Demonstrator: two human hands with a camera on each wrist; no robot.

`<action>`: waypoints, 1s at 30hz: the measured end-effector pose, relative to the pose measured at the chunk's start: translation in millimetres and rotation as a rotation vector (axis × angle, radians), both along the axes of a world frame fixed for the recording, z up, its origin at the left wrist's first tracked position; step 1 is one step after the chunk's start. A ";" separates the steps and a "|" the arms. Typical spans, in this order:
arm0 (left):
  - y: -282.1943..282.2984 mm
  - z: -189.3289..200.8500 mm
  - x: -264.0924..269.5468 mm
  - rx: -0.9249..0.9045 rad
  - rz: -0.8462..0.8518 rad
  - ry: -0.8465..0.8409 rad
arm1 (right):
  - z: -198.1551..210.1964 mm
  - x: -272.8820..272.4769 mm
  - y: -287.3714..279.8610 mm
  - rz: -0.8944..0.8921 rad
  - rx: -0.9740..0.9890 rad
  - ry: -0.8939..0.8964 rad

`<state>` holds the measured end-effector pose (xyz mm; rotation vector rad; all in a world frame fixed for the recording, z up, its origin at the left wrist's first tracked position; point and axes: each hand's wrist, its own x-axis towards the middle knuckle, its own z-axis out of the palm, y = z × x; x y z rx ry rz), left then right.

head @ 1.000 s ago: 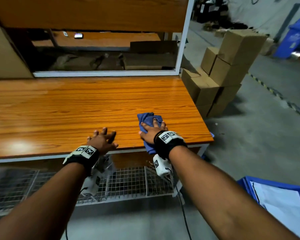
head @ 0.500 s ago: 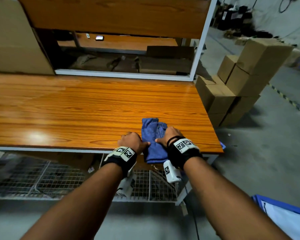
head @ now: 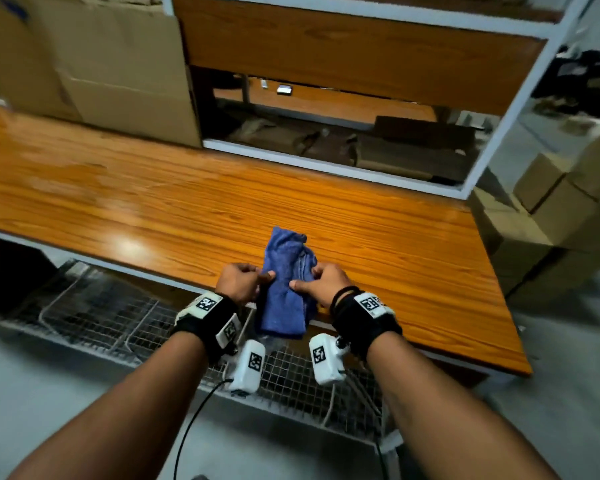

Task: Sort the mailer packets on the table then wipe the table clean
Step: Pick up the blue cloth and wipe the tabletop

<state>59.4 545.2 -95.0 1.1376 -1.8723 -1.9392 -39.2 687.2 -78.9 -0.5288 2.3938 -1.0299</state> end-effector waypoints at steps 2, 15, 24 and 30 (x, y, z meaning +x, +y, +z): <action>-27.7 11.2 15.6 0.069 0.029 0.070 | 4.2 6.7 -31.9 0.023 -0.098 -0.060; -279.5 45.1 193.9 0.050 0.361 0.201 | 35.8 133.8 -329.0 0.260 -0.310 -0.388; -423.4 34.0 303.1 0.045 0.620 0.250 | 30.5 226.8 -514.9 0.471 -0.352 -0.364; -536.2 17.2 340.1 0.040 0.702 0.219 | 12.2 255.5 -644.0 0.545 -0.315 -0.418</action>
